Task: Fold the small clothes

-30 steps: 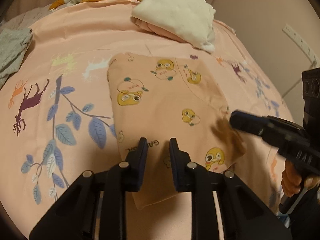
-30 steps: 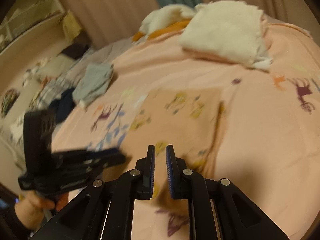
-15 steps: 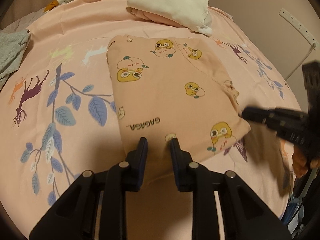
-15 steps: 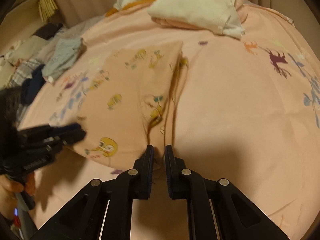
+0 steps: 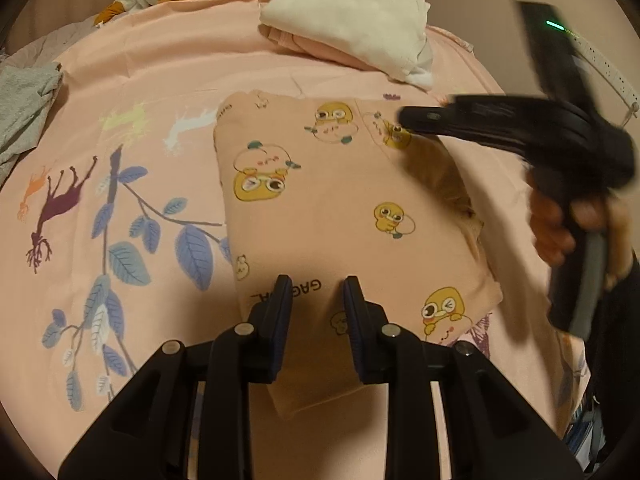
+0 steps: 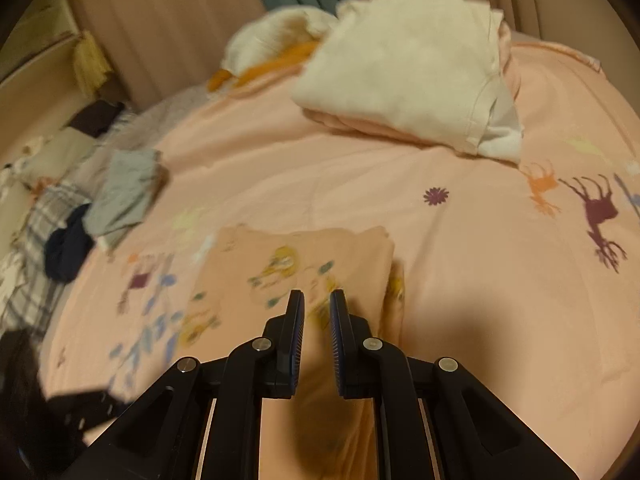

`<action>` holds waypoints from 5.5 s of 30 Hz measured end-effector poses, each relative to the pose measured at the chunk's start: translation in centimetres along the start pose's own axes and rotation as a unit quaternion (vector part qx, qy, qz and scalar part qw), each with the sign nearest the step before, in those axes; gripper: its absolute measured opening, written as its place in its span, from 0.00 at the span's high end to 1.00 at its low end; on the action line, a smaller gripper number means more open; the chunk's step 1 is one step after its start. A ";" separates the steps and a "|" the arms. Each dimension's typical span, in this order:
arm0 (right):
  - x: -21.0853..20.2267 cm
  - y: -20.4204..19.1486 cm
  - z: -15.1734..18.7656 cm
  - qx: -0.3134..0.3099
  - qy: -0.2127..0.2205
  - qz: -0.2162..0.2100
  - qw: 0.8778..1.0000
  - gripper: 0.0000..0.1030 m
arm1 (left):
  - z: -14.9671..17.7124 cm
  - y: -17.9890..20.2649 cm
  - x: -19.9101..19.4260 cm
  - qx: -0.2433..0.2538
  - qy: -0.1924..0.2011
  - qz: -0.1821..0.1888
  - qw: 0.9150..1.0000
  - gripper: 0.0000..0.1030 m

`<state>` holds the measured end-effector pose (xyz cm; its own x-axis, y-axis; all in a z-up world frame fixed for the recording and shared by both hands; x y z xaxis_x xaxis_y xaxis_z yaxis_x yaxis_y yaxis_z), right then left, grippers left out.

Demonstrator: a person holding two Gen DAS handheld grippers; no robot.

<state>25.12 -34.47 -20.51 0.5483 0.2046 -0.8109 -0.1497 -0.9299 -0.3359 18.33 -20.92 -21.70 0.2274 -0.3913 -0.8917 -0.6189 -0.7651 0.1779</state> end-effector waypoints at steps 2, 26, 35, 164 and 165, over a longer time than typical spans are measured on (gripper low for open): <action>1.7 0.7 -0.1 0.008 -0.023 0.020 0.999 0.89 | 0.1 0.1 0.1 0.005 0.000 -0.003 1.000 0.75; -4.3 -1.9 8.0 -0.106 0.004 -0.004 0.994 0.89 | -4.8 -2.2 1.6 -0.009 0.022 -0.054 0.998 0.68; -3.5 -0.6 10.4 -0.091 -0.020 0.015 0.995 0.89 | -4.2 -2.0 1.4 -0.007 0.019 -0.056 0.998 0.66; -5.1 -5.4 6.0 -0.011 0.040 -0.132 0.990 0.74 | -3.2 -1.6 -2.5 -0.062 0.066 0.020 0.996 0.79; -5.6 -5.7 6.1 -0.012 0.043 -0.133 0.990 0.74 | -3.0 -1.5 -3.0 -0.059 0.069 0.017 0.996 0.79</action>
<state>17.90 -28.47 -17.03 0.6332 0.4184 -0.6511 0.0284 -0.8533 -0.5207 20.77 -20.14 -18.03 0.3141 -0.4794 -0.8195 -0.5380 -0.8011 0.2624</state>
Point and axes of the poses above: each gripper's, at about its wrist camera, not at the fingertips, and x roughly the way its jaws point, y to its right, z to its underside, the point moved 8 cm from there along x, roughly the way its jaws point, and after that the axes turned 10 degrees about -y, right-handed, at the moved point
